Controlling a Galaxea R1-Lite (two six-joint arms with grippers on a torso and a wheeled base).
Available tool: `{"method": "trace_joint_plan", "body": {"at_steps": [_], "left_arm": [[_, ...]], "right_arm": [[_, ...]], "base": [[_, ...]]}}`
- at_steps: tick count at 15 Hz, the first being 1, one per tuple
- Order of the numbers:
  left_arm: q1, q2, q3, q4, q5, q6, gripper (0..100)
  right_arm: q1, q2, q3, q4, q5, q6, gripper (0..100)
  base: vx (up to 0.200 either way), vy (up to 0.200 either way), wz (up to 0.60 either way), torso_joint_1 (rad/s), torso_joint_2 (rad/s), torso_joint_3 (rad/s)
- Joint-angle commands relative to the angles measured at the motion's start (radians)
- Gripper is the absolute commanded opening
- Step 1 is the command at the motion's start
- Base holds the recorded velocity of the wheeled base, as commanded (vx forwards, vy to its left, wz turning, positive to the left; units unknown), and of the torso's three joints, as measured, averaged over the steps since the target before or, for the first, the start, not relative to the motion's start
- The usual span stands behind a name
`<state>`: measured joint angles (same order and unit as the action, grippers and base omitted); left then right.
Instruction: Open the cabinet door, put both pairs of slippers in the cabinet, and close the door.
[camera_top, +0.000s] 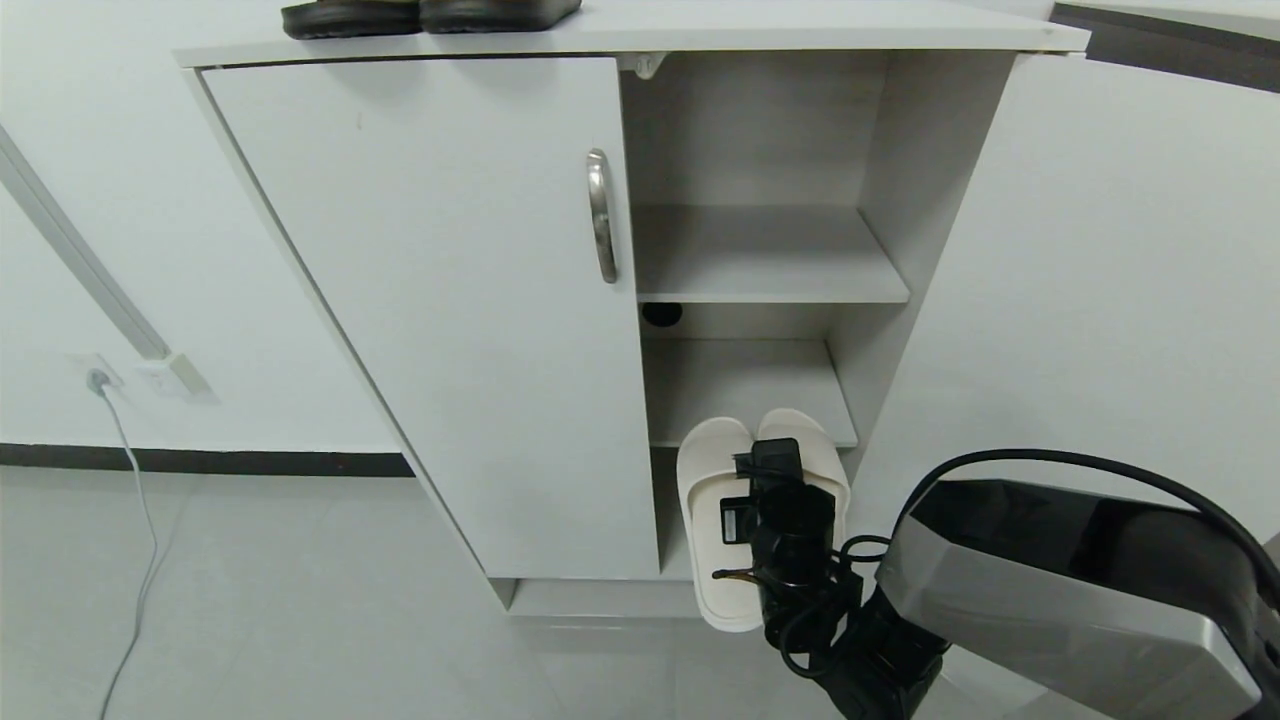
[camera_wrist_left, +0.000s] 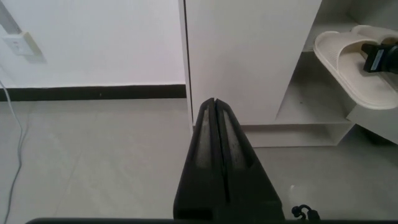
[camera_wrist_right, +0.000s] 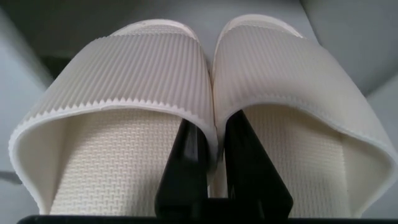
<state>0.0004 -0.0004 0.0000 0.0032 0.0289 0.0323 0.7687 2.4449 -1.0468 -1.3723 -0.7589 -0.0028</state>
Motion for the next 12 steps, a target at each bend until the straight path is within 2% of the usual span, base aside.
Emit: {"method": "trace_joint_plan", "body": {"at_steps": [1, 6, 12], "left_arm": [[0.001, 0.002, 0.0, 0.0, 0.0, 0.001, 0], [0.001, 0.002, 0.0, 0.0, 0.0, 0.001, 0], [0.001, 0.002, 0.0, 0.0, -0.001, 0.009, 0]], "right_arm": [[0.0, -0.001, -0.001, -0.001, 0.0, 0.0, 0], [-0.005, 0.0, -0.01, 0.001, 0.0, 0.0, 0], [-0.012, -0.001, -0.035, 0.002, 0.006, 0.004, 0]], "base": [[0.2, 0.0, 0.0, 0.012, 0.01, 0.002], [0.2, 0.0, 0.0, 0.001, 0.0, 0.0], [0.0, 0.0, 0.0, 0.0, 0.0, 0.0]]}}
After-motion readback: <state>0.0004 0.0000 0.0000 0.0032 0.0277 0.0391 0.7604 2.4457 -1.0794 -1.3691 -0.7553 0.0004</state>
